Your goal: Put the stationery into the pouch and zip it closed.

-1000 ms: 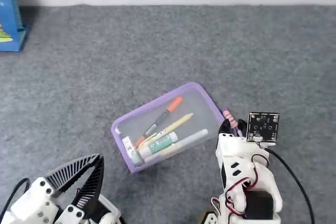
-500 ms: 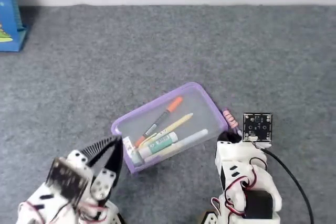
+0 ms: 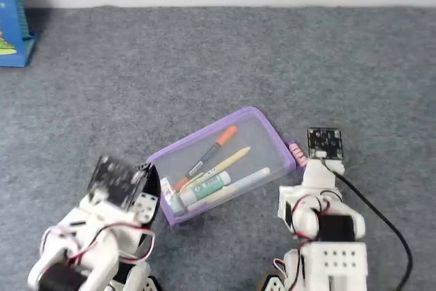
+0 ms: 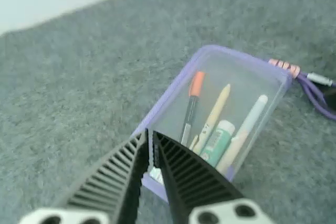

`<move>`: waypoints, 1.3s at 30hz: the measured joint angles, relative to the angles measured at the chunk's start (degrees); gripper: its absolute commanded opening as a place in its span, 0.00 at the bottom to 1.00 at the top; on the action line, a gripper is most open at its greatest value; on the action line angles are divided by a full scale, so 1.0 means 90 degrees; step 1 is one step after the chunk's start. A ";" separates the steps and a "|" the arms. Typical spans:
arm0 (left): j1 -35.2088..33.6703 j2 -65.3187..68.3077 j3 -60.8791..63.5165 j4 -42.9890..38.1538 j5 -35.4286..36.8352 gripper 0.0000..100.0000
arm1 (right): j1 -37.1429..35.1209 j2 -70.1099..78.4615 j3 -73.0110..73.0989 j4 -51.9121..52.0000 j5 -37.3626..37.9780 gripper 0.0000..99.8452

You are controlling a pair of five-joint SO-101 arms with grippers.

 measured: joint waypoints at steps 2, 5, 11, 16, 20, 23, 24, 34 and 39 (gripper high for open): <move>-0.0020 0.0449 0.0000 -0.0107 0.0000 0.01 | 0.0000 0.0371 0.0000 -0.0215 -0.0010 0.01; -0.0430 0.1162 0.0010 -0.0342 0.0000 0.03 | 0.0000 0.0840 0.0000 -0.0479 -0.0039 0.01; -0.1348 0.2266 0.0010 -0.1026 0.0020 0.03 | 0.0000 0.1270 0.0000 -0.0694 -0.0039 0.01; -0.1709 0.2344 0.0459 -0.1426 -0.0020 0.03 | 0.0000 0.1289 0.0039 -0.0850 -0.0039 0.01; -0.1944 0.2266 0.1582 -0.2178 -0.0078 0.03 | 0.0000 0.1289 0.0742 -0.1748 -0.0039 0.01; -0.2032 0.2022 0.2383 -0.2637 -0.0254 0.03 | 0.0000 0.1289 0.1377 -0.2374 -0.0039 0.01; -0.2110 0.1905 0.2618 -0.2745 -0.0283 0.03 | 0.0000 0.1289 0.1455 -0.2462 -0.0039 0.01; -0.2422 0.0147 0.4347 -0.2872 -0.0303 0.03 | 0.0049 0.1289 0.1475 -0.2647 -0.0039 0.01; -0.2413 -0.1250 0.4728 -0.2452 -0.0322 0.03 | 0.0068 0.0811 0.1846 -0.2647 -0.0039 0.01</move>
